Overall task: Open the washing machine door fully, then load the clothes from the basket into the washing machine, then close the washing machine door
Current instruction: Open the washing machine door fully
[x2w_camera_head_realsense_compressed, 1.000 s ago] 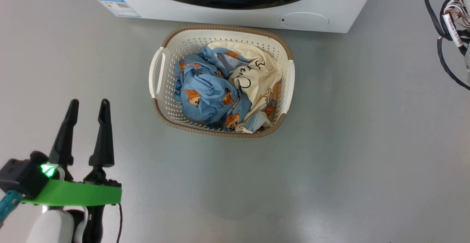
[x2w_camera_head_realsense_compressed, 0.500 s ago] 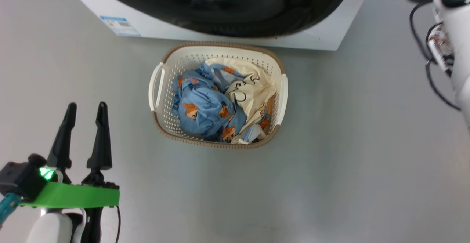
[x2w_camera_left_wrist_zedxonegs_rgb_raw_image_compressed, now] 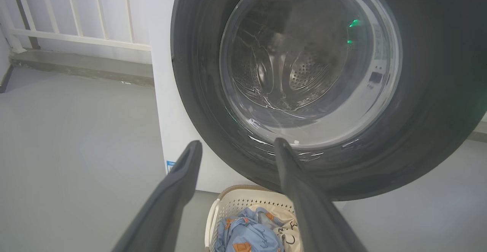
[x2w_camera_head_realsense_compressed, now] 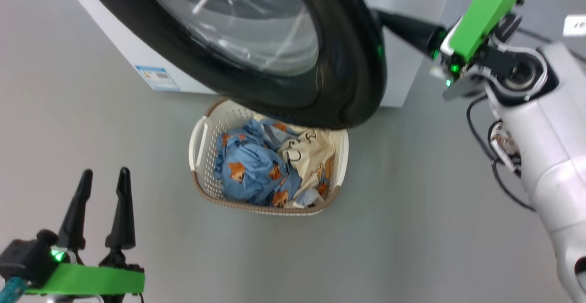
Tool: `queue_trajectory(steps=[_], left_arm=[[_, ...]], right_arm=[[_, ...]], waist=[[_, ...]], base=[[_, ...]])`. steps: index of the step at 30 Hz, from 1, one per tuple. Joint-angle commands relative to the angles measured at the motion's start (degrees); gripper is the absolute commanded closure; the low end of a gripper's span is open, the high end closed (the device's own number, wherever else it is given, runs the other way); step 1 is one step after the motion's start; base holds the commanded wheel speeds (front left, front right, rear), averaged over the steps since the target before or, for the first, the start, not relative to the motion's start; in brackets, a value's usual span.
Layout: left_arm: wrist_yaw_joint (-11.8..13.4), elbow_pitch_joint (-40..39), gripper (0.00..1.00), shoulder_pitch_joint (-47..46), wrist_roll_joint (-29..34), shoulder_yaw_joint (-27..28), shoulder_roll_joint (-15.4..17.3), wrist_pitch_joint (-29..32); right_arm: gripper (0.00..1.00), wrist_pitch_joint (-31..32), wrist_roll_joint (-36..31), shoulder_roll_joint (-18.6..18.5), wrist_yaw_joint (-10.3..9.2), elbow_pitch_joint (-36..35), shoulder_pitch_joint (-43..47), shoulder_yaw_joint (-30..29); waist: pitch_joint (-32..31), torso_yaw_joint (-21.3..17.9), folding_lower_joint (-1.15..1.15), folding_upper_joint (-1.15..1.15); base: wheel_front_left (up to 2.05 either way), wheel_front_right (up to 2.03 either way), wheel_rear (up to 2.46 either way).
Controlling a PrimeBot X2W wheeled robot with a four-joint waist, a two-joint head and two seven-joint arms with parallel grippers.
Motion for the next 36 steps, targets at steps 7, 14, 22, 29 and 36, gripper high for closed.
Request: queue_trajectory(steps=[7, 14, 22, 29, 36], left_arm=[[0.0, 0.3, 0.0, 2.7, 2.9, 1.9, 1.8, -0.3], [0.0, 1.4, 0.0, 4.6, 4.4, 1.4, 1.4, -0.3], [0.0, 2.3, 0.0, 5.6, 5.3, 1.2, 1.3, -0.3], [0.0, 3.0, 0.0, 6.6, 6.4, 0.8, 1.2, -0.3], [0.0, 3.2, 0.0, 7.0, 6.9, 0.7, 1.4, -0.3]], right_arm=[[1.0, 2.8, 3.2, 1.2, 0.44, -4.5, 7.6, 0.6], [1.0, 4.0, 5.4, 1.2, 0.44, -5.2, 13.6, 0.1], [1.0, 4.8, 6.5, 2.5, 0.44, -5.6, 18.0, 0.2], [1.0, 6.3, 7.4, 3.6, 0.44, -5.9, 21.1, 0.4], [1.0, 7.2, 8.0, 4.8, 0.44, -7.1, 23.4, 0.5]], waist=[[-7.3, 1.5, 0.01, 0.0], [-10.8, 4.4, 0.01, 0.0], [-13.6, 7.9, 0.01, 0.0], [-16.1, 11.3, 0.01, 0.0], [-17.2, 14.1, 0.01, 0.0]], base=[[0.0, 0.0, 0.0], [0.0, 0.0, 0.0], [0.0, 0.0, 0.0], [0.0, 0.0, 0.0], [0.0, 0.0, 0.0]])
